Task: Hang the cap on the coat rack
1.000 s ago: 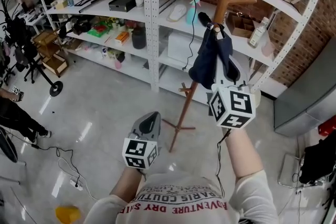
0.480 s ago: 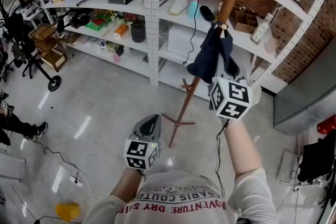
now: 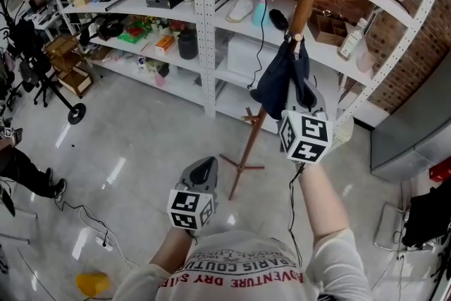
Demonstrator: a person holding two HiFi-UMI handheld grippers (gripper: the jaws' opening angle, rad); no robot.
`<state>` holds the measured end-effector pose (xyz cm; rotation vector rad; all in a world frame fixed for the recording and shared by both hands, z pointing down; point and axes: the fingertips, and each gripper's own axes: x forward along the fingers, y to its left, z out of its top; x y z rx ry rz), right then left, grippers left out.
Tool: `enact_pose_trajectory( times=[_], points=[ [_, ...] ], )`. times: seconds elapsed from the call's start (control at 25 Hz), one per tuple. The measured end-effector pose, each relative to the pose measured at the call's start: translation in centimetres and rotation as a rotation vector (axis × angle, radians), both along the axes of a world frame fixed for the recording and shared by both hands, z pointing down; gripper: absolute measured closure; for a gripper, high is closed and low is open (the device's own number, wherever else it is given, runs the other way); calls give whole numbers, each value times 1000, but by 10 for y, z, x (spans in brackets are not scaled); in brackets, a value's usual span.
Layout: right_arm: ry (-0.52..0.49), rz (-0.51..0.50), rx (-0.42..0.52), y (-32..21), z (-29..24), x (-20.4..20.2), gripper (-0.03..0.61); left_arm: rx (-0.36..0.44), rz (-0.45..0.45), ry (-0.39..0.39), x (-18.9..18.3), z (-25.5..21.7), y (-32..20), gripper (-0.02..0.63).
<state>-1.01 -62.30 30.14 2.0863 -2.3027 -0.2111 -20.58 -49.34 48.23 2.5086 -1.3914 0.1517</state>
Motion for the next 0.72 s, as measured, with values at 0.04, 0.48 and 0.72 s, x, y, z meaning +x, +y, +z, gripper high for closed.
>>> enact_pose_trajectory(
  times=[0.04, 0.48, 0.72],
  points=[
    [6, -7, 6, 1, 0, -1, 551, -1, 0, -1, 1, 1, 1, 609],
    [-38, -138, 51, 28, -6, -4, 433, 23, -16, -12, 25, -10, 9, 609],
    [-74, -233, 151, 76, -33, 9, 405, 70, -27, -16, 53, -35, 29, 609]
  ],
)
